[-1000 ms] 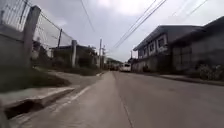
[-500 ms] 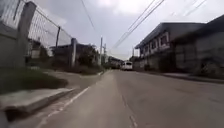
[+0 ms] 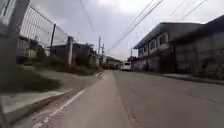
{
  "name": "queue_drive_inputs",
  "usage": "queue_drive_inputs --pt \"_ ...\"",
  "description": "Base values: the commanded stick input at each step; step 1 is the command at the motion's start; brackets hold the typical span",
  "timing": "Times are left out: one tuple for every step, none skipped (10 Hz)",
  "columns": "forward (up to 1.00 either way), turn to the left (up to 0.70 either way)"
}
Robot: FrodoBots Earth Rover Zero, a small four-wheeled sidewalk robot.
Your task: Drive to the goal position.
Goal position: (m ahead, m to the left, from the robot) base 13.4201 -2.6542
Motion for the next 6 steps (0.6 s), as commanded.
queue_drive_inputs --pt "0.7 -0.11" --pt "0.7 -0.29" --pt "0.7 -0.08" --pt "0.7 0.0" --pt "0.7 0.0" --pt "0.7 0.0"
